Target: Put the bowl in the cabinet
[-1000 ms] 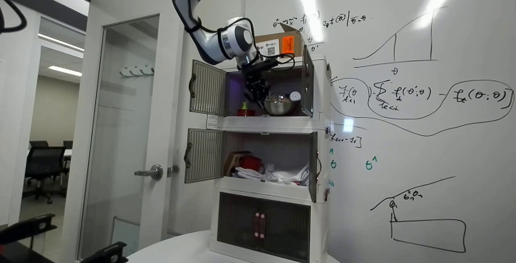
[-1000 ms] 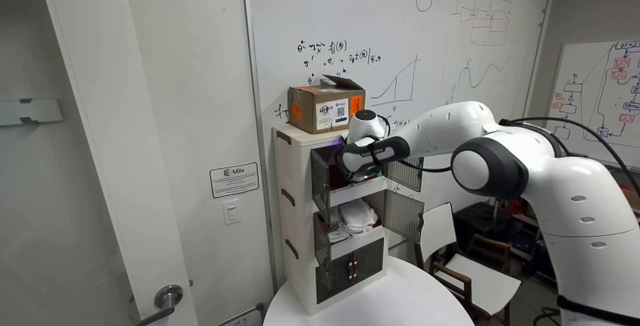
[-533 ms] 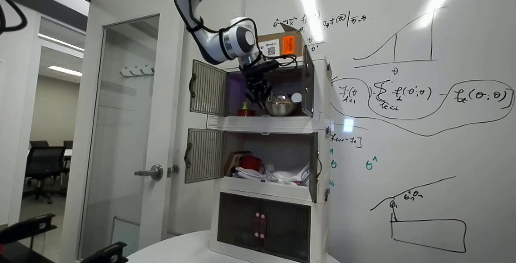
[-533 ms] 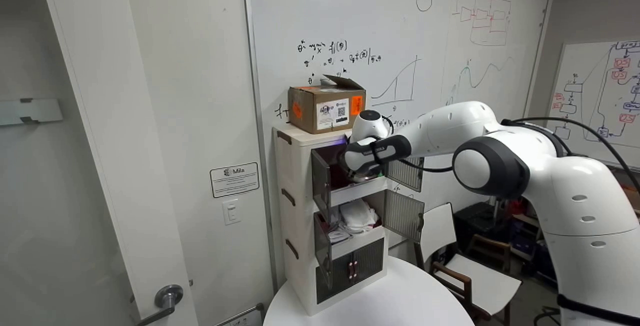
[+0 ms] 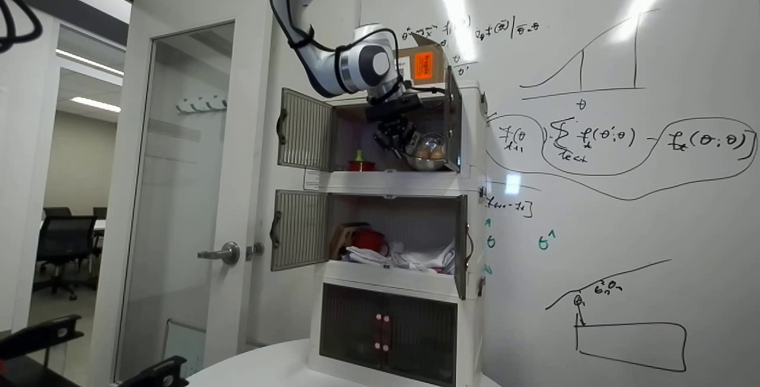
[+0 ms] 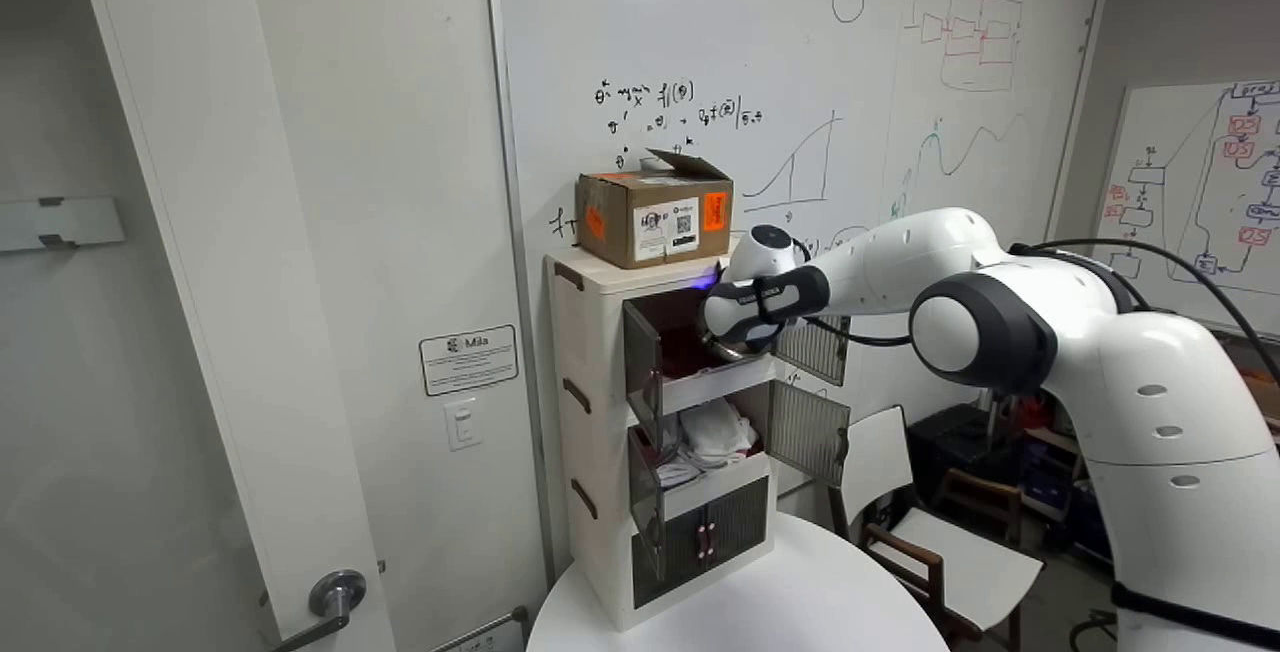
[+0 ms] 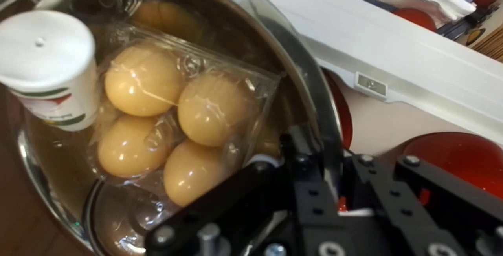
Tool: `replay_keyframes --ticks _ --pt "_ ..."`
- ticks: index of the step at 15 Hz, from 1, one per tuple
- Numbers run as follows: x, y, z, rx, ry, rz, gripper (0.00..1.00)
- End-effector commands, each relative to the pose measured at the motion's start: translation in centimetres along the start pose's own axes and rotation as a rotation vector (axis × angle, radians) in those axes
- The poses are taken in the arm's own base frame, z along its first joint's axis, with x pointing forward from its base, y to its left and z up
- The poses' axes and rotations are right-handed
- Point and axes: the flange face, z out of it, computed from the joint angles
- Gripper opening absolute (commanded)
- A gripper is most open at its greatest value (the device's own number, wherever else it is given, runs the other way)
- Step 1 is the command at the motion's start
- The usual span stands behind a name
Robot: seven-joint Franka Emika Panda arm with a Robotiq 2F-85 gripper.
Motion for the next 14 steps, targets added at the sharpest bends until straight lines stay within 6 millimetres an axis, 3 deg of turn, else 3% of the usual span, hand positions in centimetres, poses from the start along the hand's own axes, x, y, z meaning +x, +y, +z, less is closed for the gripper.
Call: replay_keyframes --ticks 1,14 --pt "-0.7 -0.9 2.0 0.026 0.021 0.037 0.02" --pt "-0.6 -3.9 4.5 0.060 -0.016 -0.126 0.02"
